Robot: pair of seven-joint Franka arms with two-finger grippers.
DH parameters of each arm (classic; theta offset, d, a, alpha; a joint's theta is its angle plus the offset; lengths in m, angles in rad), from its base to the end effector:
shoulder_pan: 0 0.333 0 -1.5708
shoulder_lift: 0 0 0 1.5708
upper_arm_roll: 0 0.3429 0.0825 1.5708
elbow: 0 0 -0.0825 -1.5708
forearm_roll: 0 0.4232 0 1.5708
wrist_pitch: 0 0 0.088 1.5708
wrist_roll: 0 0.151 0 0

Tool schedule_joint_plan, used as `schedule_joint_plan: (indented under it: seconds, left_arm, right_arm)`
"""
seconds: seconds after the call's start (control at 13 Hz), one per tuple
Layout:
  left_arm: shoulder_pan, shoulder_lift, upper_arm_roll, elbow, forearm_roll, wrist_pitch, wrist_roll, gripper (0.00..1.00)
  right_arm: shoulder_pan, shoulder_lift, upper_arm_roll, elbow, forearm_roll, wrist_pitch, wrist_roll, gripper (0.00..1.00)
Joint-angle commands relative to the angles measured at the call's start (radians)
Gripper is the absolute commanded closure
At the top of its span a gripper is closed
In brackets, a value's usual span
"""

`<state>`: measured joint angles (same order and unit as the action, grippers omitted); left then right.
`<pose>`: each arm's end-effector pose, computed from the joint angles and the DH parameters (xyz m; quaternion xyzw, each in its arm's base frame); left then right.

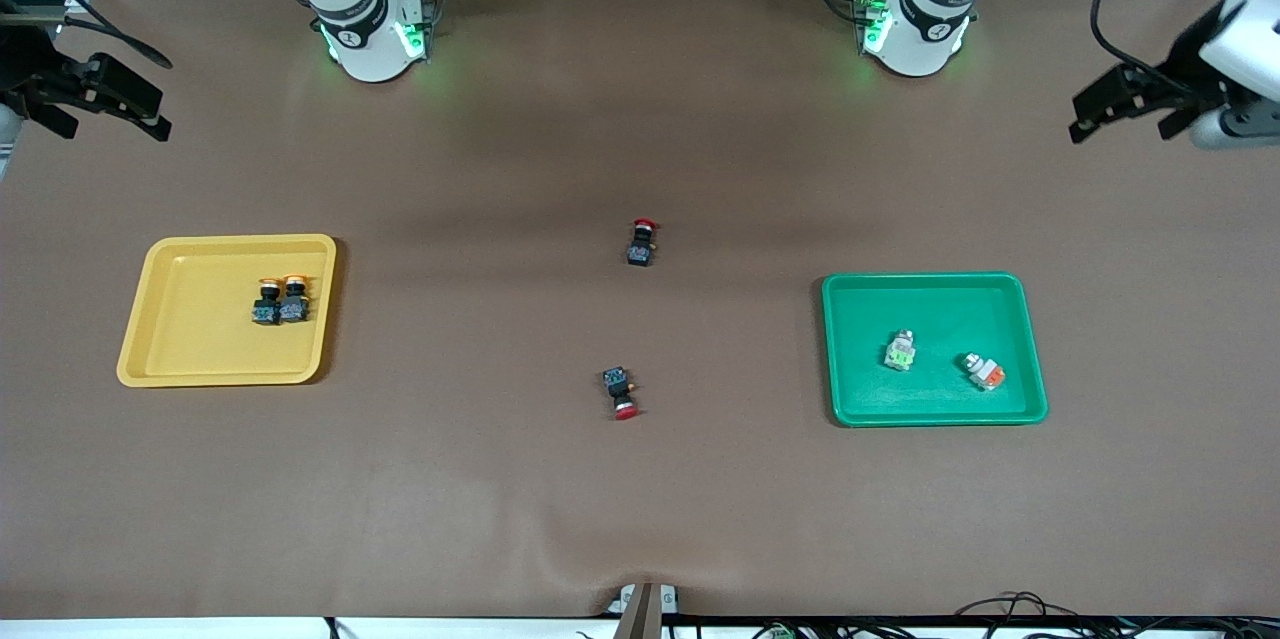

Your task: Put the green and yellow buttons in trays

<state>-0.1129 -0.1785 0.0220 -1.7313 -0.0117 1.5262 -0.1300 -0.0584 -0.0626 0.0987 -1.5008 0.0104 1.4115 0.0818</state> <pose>0.5237 -0.0486 0.6219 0.9997 0.0192 -0.0141 0.0063 0.5529 0.0259 0.6646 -0.9997 0.0201 0.0136 0.0012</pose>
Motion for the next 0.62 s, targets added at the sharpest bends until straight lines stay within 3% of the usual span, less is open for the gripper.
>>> schedule_joint_plan:
  seconds: [0.0,0.31,0.54]
  left_arm:
    - [-0.002,-0.032,-0.011,0.002,-0.007,-0.038,0.036,0.00]
    - [-0.010,0.007,-0.005,0.136,0.024,-0.127,0.056,0.00]
    - [-0.010,0.016,-0.002,0.141,0.029,-0.127,0.067,0.00]
  right_arm:
    - [0.015,0.017,0.010,0.031,-0.024,-0.032,-0.001,0.00]
    - [0.040,0.015,0.012,0.031,-0.026,-0.029,-0.007,0.00]
    - [0.072,0.015,0.010,0.031,-0.038,-0.023,-0.008,0.00]
